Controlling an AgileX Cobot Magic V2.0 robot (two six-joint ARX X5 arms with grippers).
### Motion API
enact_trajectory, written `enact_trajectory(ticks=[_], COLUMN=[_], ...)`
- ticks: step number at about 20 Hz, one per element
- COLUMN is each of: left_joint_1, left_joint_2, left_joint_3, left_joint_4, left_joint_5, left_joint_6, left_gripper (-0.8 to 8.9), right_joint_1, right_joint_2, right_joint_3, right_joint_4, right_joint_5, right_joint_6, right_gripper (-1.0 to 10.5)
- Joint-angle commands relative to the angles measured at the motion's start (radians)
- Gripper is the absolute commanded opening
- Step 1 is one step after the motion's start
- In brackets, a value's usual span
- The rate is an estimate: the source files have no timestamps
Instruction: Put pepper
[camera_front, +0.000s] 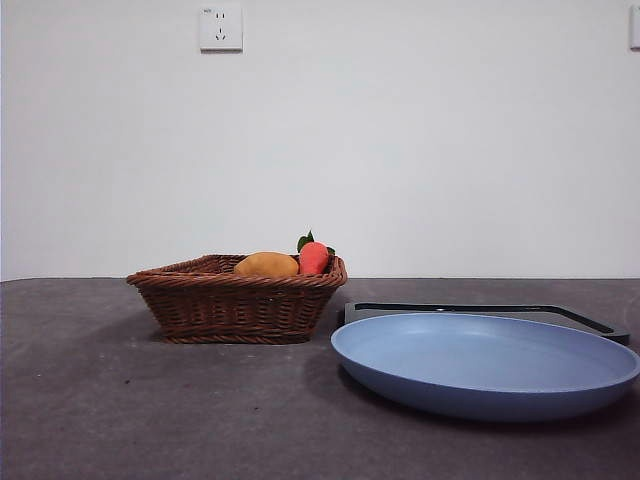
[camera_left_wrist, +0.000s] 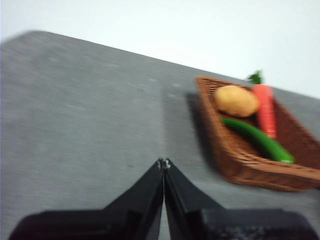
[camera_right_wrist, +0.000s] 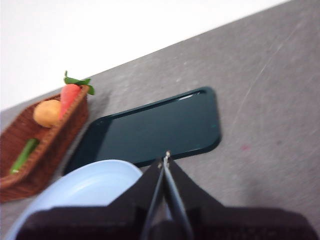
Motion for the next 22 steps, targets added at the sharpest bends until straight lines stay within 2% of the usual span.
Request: enact_trajectory(ticks=[1,5,12,18,22], left_joint_1=[0.003,0.003,0.003,0.003,0.003], left_joint_2=[-0.003,0.021,0.187,0.387,0.51], left_joint_3=[0.023,0.093,0.259,0.441,0.583], left_joint_4=[0.009,-0.016,-0.046,-0.111,-0.231], left_joint_5=[0.062,0.138,0.214,0.393,0.508], left_joint_6=[-0.09,-0.137,-0.133,-0.035,0.079], left_gripper=[0.06,0.06,0.06,0.06,0.06], right_joint_1=[0.002,0.002,0.003,0.003,0.004], right_joint_2=[0.01,0.042,0.162,0.328,0.462], right_joint_3=[0.016,0.07,0.243,0.489,0.683], right_joint_4=[-0.001,-0.001,-0.02,-0.222,-0.439], right_joint_5=[-0.028,-0.037,-0.042,-0.132,-0.193], right_joint_6=[0.122,0.129,0.114,-0.017,-0.151], right_gripper=[0.1,0.1,0.1,0.1,0.1])
